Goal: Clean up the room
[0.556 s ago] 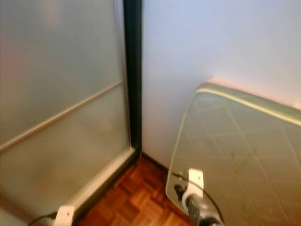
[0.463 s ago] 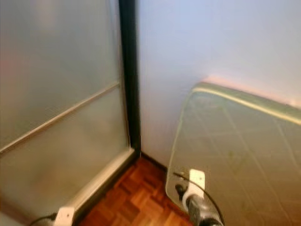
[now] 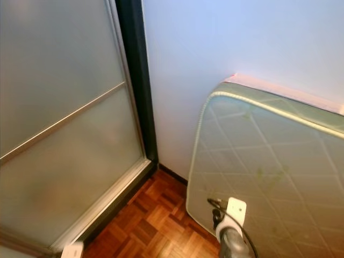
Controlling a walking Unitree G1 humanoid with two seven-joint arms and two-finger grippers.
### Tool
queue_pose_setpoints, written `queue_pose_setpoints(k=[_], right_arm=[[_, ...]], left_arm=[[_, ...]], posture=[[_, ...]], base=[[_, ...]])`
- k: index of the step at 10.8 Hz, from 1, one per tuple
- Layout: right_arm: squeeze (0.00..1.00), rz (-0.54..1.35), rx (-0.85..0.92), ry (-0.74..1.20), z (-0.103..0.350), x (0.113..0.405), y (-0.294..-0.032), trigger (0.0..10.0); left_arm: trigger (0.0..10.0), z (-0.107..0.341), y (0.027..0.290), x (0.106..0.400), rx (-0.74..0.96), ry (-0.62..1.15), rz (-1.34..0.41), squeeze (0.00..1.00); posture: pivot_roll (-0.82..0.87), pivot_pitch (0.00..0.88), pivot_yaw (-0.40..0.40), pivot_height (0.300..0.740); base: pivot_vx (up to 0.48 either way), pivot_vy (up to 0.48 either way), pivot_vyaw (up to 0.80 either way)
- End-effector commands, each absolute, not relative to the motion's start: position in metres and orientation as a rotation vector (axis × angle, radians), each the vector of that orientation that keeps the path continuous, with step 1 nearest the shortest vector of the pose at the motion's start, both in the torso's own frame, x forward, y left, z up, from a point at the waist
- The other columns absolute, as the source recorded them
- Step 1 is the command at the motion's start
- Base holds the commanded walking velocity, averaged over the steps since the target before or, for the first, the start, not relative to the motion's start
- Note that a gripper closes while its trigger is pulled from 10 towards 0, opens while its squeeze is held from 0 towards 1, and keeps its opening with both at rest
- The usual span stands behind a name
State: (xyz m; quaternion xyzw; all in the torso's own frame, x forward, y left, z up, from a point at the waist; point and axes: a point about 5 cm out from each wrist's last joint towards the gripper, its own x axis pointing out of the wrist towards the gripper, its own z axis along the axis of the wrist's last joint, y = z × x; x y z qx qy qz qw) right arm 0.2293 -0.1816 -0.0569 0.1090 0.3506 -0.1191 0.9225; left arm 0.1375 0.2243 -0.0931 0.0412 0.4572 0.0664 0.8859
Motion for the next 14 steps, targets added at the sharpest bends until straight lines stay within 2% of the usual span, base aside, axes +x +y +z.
queue_pose_setpoints(k=[1,3,4,5,6,7,8,9,10,11,13,14], right_arm=[[0.00,-0.242,0.217,0.743,-0.062,0.220,-0.181,10.0],[0.00,-0.193,0.256,0.778,-0.069,0.211,-0.177,10.0],[0.00,-0.258,0.271,0.779,-0.072,0.204,-0.178,10.0],[0.00,-0.441,0.351,0.719,-0.074,0.194,-0.180,10.0],[0.00,-0.501,0.263,0.479,-0.048,0.194,-0.256,10.0],[0.00,-0.459,0.213,0.392,-0.037,0.198,-0.268,10.0],[0.00,-0.436,0.194,0.323,-0.027,0.206,-0.274,10.0],[0.00,-0.418,0.211,0.156,0.000,0.228,-0.284,10.0],[0.00,-0.313,0.162,0.091,0.012,0.238,-0.277,10.0],[0.00,-0.322,0.114,0.118,0.006,0.224,-0.281,10.0],[0.00,-0.576,0.113,0.376,-0.029,0.139,-0.333,10.0],[0.00,-0.663,0.142,0.528,-0.045,0.095,-0.344,10.0]], left_arm=[[10.0,-0.096,0.223,0.130,0.100,0.965,0.130,0.00],[10.0,-0.099,0.223,0.120,0.110,0.985,0.124,0.00],[10.0,-0.100,0.225,0.115,0.125,0.992,0.125,0.00],[10.0,-0.100,0.228,0.108,0.158,0.982,0.126,0.00],[10.0,-0.099,0.229,0.106,0.159,0.957,0.138,0.00],[10.0,-0.098,0.229,0.103,0.160,0.937,0.151,0.00],[10.0,-0.087,0.237,0.136,0.168,0.857,0.156,0.00],[10.0,-0.045,0.255,0.217,0.202,0.687,0.172,0.00],[10.0,-0.044,0.255,0.215,0.192,0.664,0.189,0.00],[10.0,-0.045,0.255,0.212,0.172,0.653,0.217,0.00],[10.0,-0.049,0.256,0.204,0.158,0.658,0.237,0.00],[10.0,-0.049,0.258,0.202,0.166,0.637,0.234,0.00]], posture=[[0.16,0.062,-0.016,0.740],[0.15,0.079,-0.006,0.740],[0.15,0.076,0.014,0.740],[0.15,0.069,0.028,0.740],[0.14,0.070,0.029,0.740],[0.15,0.067,0.025,0.740],[0.15,0.067,0.016,0.740],[0.17,0.069,-0.003,0.740],[0.20,0.066,-0.047,0.740],[0.22,0.058,-0.072,0.740],[0.25,0.040,-0.092,0.740],[0.24,0.028,-0.080,0.740]], base=[[0.000,0.000,0.00],[0.000,0.000,0.00],[0.000,0.000,0.00],[0.000,0.000,0.00],[0.000,0.000,0.00],[0.000,0.000,0.00],[0.000,0.000,0.00],[0.000,0.000,0.00],[0.000,0.000,0.00],[0.000,0.000,0.00],[0.000,0.000,0.00],[0.000,0.000,0.00]])
